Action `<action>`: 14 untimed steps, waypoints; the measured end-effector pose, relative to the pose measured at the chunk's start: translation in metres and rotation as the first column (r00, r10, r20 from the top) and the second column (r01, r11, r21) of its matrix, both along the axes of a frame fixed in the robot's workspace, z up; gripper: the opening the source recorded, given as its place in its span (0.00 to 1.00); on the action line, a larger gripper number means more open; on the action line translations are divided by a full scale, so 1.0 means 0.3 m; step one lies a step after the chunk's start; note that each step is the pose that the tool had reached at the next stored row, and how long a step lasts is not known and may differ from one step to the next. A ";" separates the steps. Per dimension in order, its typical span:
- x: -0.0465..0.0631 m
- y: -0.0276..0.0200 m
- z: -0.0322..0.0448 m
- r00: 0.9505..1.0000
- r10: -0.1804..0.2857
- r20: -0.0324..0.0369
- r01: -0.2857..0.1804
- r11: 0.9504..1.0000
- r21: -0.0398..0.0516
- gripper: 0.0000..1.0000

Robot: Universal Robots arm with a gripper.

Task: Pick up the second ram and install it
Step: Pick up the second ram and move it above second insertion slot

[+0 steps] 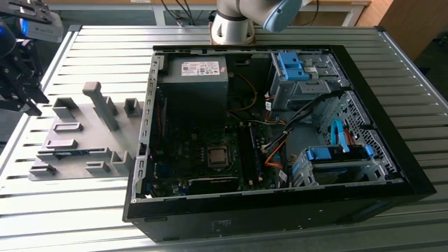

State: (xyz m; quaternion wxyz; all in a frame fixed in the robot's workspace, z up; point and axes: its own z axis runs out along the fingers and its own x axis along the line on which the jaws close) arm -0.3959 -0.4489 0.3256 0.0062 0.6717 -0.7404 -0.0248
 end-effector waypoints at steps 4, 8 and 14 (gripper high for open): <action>0.000 0.000 -0.008 1.000 0.000 0.000 0.000 1.000 0.000 0.35; 0.000 0.000 -0.014 1.000 0.000 0.000 0.000 1.000 0.000 0.42; -0.003 0.000 -0.031 1.000 0.000 0.002 0.000 1.000 0.000 0.42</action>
